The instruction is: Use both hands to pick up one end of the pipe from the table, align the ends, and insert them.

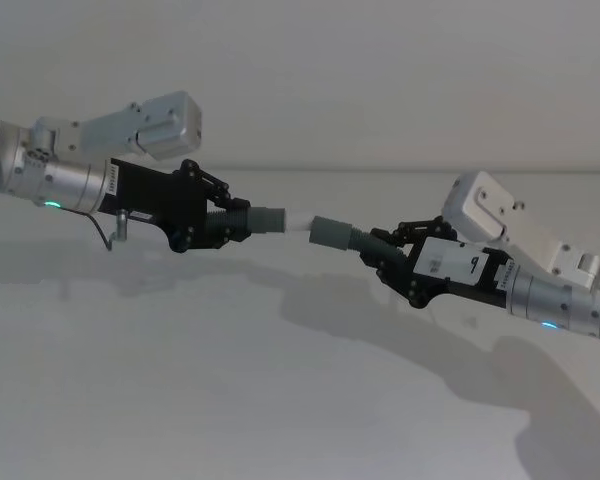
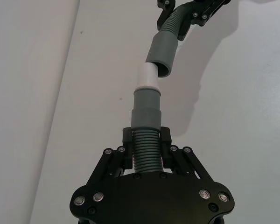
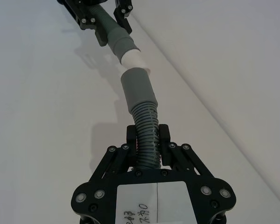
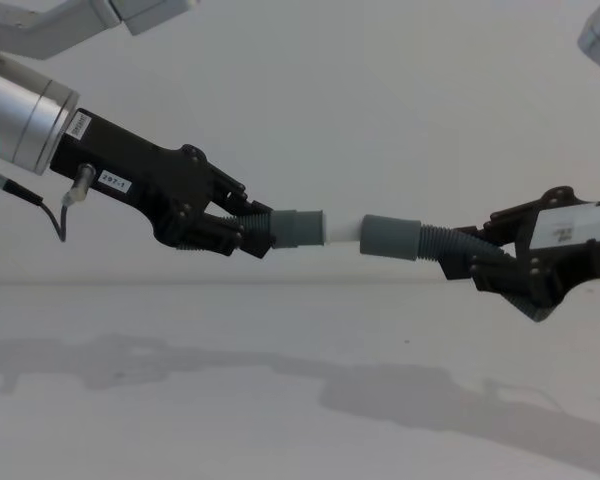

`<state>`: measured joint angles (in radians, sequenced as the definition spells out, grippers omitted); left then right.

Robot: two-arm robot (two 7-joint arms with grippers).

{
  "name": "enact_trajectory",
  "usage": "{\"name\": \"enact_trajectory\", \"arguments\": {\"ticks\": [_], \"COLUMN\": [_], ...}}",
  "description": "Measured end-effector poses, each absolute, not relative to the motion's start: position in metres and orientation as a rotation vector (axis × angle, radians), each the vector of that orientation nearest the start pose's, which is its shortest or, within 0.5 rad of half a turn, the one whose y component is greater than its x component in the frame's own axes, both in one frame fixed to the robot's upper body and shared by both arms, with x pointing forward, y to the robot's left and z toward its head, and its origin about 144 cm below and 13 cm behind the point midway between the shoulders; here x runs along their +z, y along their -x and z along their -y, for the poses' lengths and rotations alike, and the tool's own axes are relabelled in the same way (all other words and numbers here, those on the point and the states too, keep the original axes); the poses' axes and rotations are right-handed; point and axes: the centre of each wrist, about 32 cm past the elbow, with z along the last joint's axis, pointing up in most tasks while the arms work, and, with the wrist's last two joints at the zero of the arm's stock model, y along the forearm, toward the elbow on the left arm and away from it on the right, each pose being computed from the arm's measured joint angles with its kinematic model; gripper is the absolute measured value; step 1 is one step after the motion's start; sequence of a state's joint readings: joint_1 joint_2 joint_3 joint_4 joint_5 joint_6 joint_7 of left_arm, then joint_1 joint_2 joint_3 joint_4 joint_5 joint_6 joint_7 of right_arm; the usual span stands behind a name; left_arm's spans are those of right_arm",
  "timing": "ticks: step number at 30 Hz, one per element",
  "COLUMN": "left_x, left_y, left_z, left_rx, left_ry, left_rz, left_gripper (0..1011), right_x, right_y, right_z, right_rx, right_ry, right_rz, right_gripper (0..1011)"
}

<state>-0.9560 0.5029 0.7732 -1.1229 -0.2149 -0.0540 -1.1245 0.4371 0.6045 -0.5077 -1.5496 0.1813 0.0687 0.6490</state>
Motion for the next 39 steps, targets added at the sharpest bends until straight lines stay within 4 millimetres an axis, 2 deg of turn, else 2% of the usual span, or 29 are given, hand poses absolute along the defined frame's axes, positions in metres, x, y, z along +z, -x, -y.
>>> {"name": "enact_trajectory", "arguments": {"ticks": [20,39], "left_x": [1.335,1.333], "left_y": [-0.644,-0.643], "left_z": [-0.255,-0.261], "left_rx": [0.1,0.109], "left_ry": [-0.534,-0.533], "left_rz": [0.426,0.417], "left_gripper": [329,329], "right_x": [1.249,1.247], "right_y": [-0.542,-0.547], "right_z": [0.268,0.266], "right_rx": [-0.568,-0.567], "right_ry": [0.389,0.389], "right_rz": [0.32,0.302], "right_gripper": [265,265]}}
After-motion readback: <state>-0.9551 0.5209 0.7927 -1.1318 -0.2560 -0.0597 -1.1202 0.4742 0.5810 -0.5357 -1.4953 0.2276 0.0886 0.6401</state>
